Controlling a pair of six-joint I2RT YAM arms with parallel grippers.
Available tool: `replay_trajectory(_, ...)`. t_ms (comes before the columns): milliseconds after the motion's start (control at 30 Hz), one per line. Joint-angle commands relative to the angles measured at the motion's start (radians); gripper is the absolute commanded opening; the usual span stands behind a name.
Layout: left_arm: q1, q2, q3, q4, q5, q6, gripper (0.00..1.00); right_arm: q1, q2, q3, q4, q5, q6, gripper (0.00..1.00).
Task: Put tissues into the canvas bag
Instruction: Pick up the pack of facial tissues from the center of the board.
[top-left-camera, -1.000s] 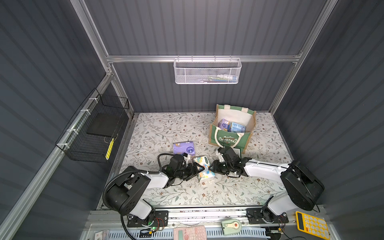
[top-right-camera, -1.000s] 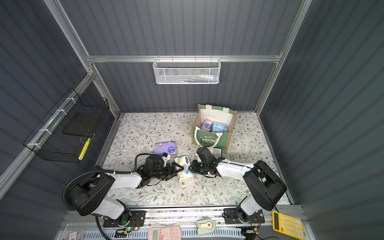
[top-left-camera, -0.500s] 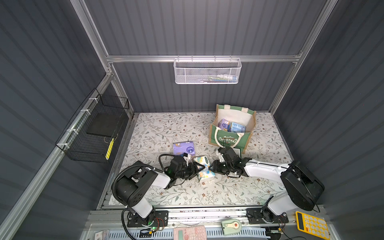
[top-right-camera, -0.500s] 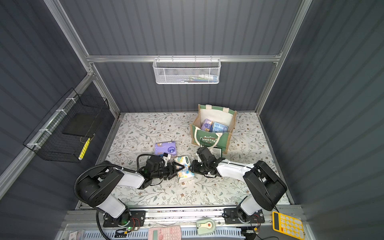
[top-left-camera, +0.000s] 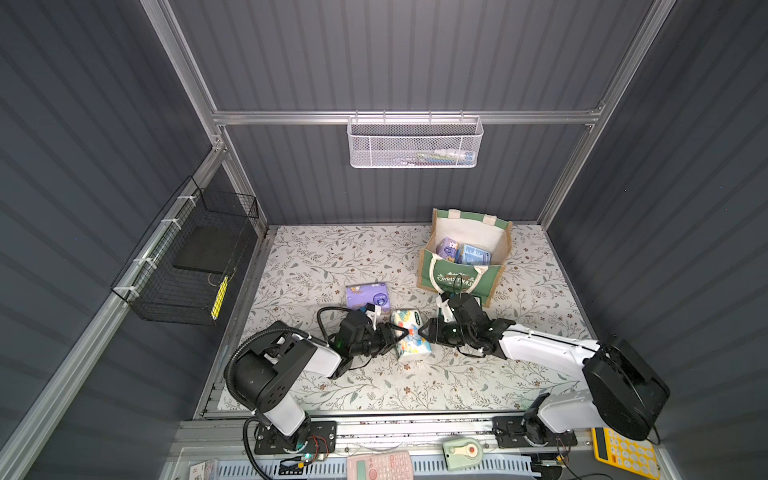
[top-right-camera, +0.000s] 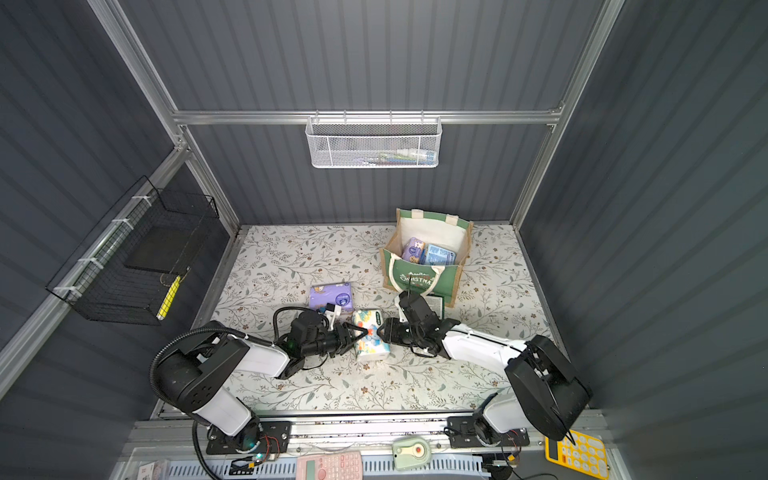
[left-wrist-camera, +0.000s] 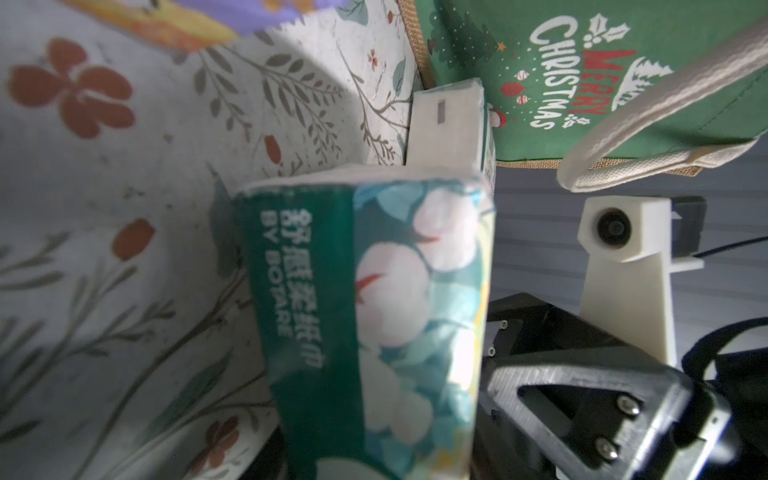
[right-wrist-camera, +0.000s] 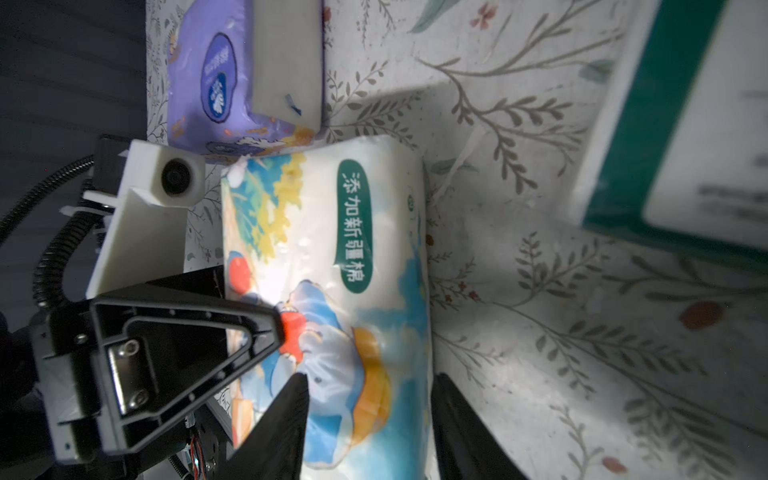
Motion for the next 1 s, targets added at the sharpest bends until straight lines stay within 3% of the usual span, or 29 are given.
replay_trajectory(0, -0.008, -0.039, 0.028, -0.010, -0.003, 0.025, 0.46, 0.000, -0.036, 0.021, -0.005, 0.030, -0.033, 0.54)
replay_trajectory(167, -0.008, -0.092, 0.065, -0.116, 0.000, 0.076, 0.41, -0.002, -0.103, 0.037, -0.033, 0.063, -0.062, 0.55)
replay_trajectory(433, -0.005, -0.240, 0.228, -0.494, -0.018, 0.270, 0.41, -0.029, -0.261, 0.043, -0.041, 0.085, -0.144, 0.62)
replay_trajectory(567, 0.004, -0.286, 0.334, -0.654, -0.024, 0.351, 0.41, -0.045, -0.350, 0.065, -0.083, 0.103, -0.202, 0.71)
replay_trajectory(767, 0.033, -0.293, 0.478, -0.754, 0.008, 0.400, 0.40, -0.086, -0.431, 0.109, -0.148, 0.133, -0.253, 0.98)
replay_trajectory(967, 0.052, -0.232, 0.660, -0.811, 0.059, 0.438, 0.40, -0.141, -0.495, 0.149, -0.184, 0.137, -0.297, 0.99)
